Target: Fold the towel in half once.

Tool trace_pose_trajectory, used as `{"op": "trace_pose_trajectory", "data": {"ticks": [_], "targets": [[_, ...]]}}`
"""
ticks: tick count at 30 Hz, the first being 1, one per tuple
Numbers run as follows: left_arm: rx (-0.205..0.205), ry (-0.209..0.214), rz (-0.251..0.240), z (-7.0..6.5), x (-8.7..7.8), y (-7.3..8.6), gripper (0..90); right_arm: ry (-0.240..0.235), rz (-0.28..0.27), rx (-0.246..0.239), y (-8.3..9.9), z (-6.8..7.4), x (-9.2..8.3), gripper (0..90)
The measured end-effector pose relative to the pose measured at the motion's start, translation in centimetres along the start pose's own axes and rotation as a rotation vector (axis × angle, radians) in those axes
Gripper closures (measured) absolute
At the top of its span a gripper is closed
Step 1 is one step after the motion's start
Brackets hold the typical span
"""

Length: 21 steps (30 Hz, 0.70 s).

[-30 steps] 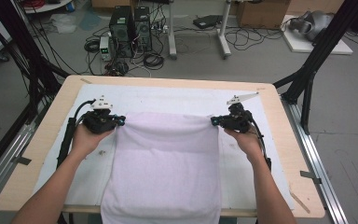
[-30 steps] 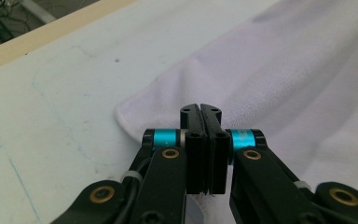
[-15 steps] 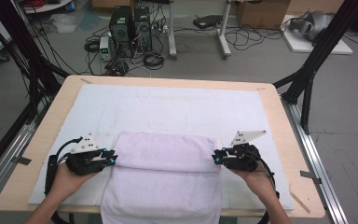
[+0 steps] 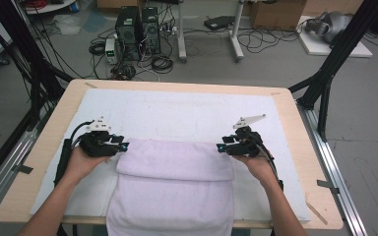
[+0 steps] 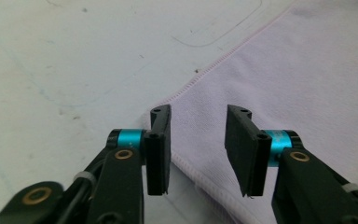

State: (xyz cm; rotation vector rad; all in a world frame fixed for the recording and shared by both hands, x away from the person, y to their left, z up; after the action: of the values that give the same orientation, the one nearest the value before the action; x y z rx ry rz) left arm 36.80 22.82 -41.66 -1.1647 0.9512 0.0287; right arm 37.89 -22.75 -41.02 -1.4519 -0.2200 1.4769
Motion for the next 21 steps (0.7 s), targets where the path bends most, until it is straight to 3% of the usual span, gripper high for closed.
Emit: {"op": "trace_pose_trajectory", "data": {"ticks": [3, 6, 8, 13, 14, 15, 18, 21], "targets": [[-0.034, -0.041, 0.039, 0.8, 1.9, 0.3, 50.5, 0.023, 0.039, 0.029, 0.3, -1.1, 1.1, 54.2], [-0.063, -0.042, 0.095, 1.2, 3.4, 0.9, 53.8, 0.039, 0.079, 0.046, 0.8, -1.9, 1.9, 56.6], [-0.054, -0.057, 0.083, 1.1, 3.6, 0.9, 56.4, 0.048, 0.11, 0.043, 1.2, -2.2, 2.4, 58.2], [0.02, -0.054, 0.08, 0.2, 3.5, 0.7, 78.4, 0.108, 0.106, 0.022, 1.4, -1.8, 2.5, 84.0], [0.033, -0.062, 0.077, 0.0, 3.5, 0.6, 82.0, 0.082, 0.109, 0.029, 1.4, -1.9, 2.5, 86.1], [0.039, -0.069, 0.076, -0.1, 3.4, 0.5, 84.8, 0.086, 0.111, 0.032, 1.4, -1.8, 2.5, 86.5], [0.023, -0.083, 0.068, 0.1, 3.1, 0.4, 87.0, 0.079, 0.113, 0.028, 1.4, -1.7, 2.5, 87.7], [-0.015, -0.072, 0.03, 0.7, 2.3, 0.3, 87.2, 0.053, 0.089, 0.039, 1.4, -1.8, 2.0, 87.9]]}}
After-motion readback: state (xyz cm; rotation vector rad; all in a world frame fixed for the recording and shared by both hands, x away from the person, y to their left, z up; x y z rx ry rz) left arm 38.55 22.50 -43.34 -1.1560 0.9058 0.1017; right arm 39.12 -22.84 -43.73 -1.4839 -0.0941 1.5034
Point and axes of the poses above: each handheld gripper's, and its own axes: x roughly forward along the jaws, y roughly out of its underside, z roughly to its left, the point moved 1 cm from there along x, roughly forward along the jaws, and after that the axes turned 11 degrees about -y, right-handed, at the moved point
